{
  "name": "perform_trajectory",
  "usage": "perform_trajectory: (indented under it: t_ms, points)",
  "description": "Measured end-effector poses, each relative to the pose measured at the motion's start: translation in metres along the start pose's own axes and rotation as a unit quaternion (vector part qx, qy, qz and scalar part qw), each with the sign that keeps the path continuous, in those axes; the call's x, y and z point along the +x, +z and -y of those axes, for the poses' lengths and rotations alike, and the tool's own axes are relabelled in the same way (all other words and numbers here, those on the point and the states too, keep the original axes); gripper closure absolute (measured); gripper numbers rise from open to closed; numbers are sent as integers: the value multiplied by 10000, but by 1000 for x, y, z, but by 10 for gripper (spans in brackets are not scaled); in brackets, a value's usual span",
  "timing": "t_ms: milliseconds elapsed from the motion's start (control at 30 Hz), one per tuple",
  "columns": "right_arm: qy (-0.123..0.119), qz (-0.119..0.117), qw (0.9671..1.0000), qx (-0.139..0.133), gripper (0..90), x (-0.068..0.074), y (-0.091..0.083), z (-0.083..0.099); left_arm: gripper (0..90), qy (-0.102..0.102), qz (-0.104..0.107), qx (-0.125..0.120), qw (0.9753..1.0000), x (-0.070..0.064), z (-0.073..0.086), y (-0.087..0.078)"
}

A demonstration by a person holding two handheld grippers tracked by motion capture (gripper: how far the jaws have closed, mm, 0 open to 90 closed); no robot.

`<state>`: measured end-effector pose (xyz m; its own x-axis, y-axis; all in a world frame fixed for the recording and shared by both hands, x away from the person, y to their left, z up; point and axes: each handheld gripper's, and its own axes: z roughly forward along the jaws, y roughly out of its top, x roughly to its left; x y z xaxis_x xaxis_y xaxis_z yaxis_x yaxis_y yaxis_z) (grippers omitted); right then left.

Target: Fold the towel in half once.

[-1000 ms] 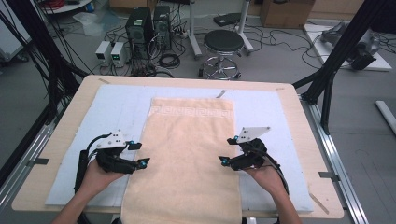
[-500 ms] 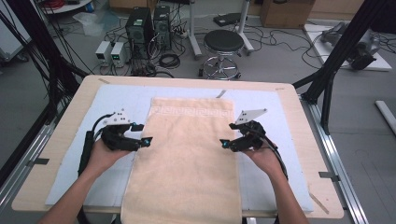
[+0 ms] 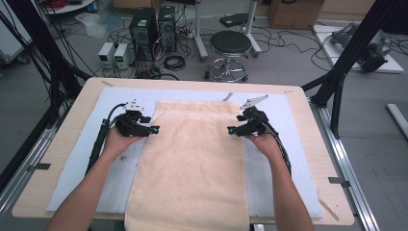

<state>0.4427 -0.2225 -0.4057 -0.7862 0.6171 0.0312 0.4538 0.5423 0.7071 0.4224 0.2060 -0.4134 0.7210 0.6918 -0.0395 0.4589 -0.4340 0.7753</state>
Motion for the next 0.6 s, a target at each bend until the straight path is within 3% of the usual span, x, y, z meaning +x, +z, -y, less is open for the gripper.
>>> perform_trajectory:
  t_ms: [67, 133, 300, 367, 467, 600]
  points:
    - [96, 51, 9998, 155, 303, -3, 7, 4, 414, -66, 13, -47, 10000, 0, 2, 7]
    - [34, 136, 9996, 234, 332, -3, 12, 5, 428, -77, 6, -55, 10000, -1, 3, 14]
    - [233, 110, 9990, 367, 411, -8, 22, 9, 459, -21, -101, 265, 9996, -5, 8, 30]
    - [222, 150, 9988, 419, 460, -7, 26, 12, 488, 27, -180, 268, 9995, -6, 9, 31]
    - [273, 215, 9989, 315, 567, -6, 24, 15, 617, 31, -186, 275, 9994, -6, 9, 30]
    - [414, 28, 9986, 333, 748, -7, 22, 16, 773, -46, -123, 292, 9995, -8, 8, 30]
